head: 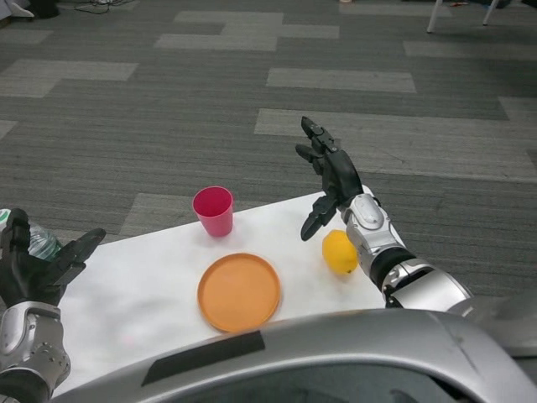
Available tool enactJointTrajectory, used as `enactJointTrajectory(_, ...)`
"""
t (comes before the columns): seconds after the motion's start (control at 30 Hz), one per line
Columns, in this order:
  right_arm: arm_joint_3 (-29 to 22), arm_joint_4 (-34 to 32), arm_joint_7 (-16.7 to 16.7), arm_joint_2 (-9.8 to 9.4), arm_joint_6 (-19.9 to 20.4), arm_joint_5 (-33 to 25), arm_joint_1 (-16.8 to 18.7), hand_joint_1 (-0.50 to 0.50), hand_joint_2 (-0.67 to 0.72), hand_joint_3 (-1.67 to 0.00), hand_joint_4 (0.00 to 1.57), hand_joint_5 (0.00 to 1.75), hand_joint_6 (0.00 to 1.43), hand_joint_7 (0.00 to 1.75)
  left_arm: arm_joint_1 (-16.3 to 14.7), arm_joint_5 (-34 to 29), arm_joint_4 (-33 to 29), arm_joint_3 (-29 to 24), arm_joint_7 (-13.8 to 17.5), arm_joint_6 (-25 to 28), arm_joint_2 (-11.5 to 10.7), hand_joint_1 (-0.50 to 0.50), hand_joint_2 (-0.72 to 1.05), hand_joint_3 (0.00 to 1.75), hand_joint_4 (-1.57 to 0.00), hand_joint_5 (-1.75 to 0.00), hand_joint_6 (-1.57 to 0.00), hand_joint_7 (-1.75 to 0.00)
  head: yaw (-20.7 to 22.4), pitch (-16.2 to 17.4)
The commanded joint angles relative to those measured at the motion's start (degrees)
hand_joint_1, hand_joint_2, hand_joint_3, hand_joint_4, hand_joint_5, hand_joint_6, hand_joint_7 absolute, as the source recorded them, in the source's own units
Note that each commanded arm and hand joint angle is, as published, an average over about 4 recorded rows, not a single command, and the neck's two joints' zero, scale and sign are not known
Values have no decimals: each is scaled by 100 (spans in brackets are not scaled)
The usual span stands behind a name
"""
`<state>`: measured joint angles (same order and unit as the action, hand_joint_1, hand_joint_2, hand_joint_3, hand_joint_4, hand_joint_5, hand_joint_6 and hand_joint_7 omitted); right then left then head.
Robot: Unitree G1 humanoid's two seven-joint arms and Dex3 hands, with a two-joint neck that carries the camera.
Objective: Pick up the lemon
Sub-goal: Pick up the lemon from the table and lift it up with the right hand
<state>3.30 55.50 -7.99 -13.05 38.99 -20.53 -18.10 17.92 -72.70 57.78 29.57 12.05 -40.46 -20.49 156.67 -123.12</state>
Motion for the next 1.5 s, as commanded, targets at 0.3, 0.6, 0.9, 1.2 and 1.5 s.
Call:
enactJointTrajectory(0.3, -497, -485, -297, -411, 30, 249, 423, -38, -37, -63, 0, 99, 0, 7, 43, 2, 5, 16, 17, 19, -45, 50, 25, 9, -15, 0, 0, 0, -275, -28)
enactJointTrajectory(0.6, -1015, -1111, -396, -620, -1, 717, 882, -38, -34, -61, 0, 87, 0, 0, 81, 2, 5, 57, 17, 30, -60, 50, 25, 9, -15, 0, 0, 0, -363, -19)
enactJointTrajectory(0.9, -1776, -1590, -427, -591, -14, 583, 1603, 10, 50, -6, 0, 78, 0, 0, 175, 0, 44, 128, 17, 43, -60, 50, 25, 9, -15, 0, 0, 0, -587, 29)
enactJointTrajectory(1.2, -2246, -1476, -555, -404, -28, 524, 1919, 21, 53, 0, 0, 78, 0, 0, 318, 2, 159, 290, 17, 131, -51, 50, 25, 9, -15, 0, 0, 0, -784, 145)
enactJointTrajectory(1.5, -2149, -874, -616, -374, -23, 1003, 1937, 21, 47, 0, 0, 78, 0, 0, 342, 2, 207, 350, 17, 135, -34, 50, 25, 9, -15, 0, 0, 0, -780, 196)
